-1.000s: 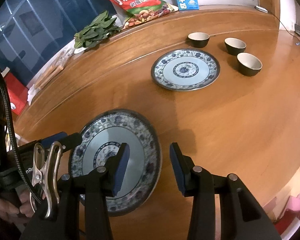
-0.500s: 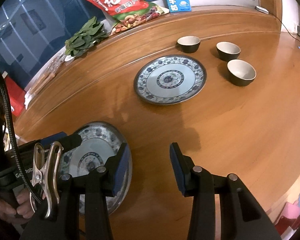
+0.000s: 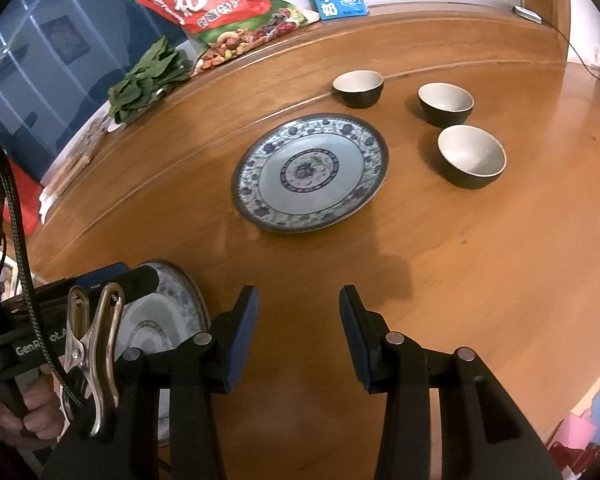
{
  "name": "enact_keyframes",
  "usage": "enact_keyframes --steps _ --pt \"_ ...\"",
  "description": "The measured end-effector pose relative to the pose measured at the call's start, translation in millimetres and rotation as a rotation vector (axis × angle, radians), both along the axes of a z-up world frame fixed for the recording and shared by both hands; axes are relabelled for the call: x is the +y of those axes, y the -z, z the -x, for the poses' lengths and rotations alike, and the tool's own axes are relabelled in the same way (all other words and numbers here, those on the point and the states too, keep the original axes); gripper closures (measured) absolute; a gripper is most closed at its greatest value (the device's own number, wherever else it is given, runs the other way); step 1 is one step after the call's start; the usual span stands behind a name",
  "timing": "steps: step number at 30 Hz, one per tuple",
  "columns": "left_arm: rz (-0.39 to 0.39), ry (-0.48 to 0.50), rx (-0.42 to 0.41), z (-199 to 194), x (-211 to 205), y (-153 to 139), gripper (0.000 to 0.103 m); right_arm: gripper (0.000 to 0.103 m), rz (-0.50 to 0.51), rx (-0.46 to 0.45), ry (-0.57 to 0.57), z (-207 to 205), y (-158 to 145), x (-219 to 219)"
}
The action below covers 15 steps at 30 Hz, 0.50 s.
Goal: Organize plates and bowls
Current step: 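Move the right gripper to the blue-and-white plate by the bowls and grasp its rim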
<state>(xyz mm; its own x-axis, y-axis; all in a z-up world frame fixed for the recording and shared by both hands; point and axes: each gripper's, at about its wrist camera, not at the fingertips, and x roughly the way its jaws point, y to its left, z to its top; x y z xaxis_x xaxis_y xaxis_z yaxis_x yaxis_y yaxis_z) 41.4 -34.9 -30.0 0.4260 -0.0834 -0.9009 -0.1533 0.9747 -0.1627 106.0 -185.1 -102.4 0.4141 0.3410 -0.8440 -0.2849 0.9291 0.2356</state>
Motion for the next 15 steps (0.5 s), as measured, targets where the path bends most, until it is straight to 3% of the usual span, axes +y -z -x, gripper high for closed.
enact_keyframes --steps 15 --pt "0.025 -0.009 -0.005 -36 -21 9 0.052 0.060 0.037 0.018 0.009 -30 11 -26"
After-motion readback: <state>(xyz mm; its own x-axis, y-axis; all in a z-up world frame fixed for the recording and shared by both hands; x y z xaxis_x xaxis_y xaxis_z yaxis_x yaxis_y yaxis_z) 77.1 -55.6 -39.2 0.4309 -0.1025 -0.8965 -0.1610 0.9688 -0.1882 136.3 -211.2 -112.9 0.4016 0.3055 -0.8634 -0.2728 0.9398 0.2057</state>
